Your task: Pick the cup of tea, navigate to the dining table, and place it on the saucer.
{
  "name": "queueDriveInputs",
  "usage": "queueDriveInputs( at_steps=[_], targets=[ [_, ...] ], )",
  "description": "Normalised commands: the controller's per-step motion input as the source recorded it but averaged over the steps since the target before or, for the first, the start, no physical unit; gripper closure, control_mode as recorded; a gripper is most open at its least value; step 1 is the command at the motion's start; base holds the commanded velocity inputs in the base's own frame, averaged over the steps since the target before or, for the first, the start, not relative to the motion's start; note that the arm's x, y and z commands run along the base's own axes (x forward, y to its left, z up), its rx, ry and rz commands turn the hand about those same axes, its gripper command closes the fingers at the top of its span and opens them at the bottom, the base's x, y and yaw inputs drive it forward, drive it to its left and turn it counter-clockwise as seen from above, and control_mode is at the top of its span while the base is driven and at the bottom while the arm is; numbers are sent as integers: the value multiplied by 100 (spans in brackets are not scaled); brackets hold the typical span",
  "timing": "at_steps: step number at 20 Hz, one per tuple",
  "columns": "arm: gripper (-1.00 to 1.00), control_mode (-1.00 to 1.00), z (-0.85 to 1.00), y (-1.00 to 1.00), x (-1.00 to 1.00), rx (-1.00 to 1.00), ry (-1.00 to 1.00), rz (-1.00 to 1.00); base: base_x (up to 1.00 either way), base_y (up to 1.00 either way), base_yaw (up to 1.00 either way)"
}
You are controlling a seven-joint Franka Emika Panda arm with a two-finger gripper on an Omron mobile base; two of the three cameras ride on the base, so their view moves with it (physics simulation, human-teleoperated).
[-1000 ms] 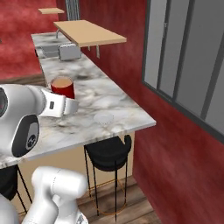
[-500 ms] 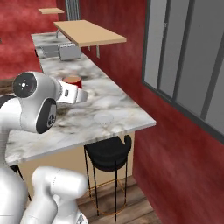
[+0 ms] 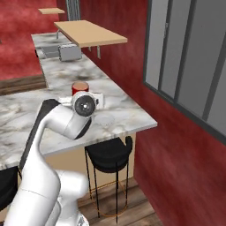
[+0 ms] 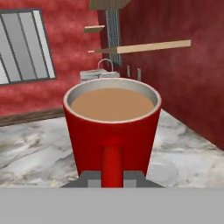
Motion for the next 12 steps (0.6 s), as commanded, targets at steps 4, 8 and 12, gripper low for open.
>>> queueDriveInputs(
  at_steps=[4,8,12],
  targets=[
    [100,-100,-4,-14,0,0,-7,40,0,0,0],
    [100,-100,-21,3,17,-6,8,10,0,0,0],
    [100,-100,-10,2,24,-8,23,0,0,0,0]
  ],
)
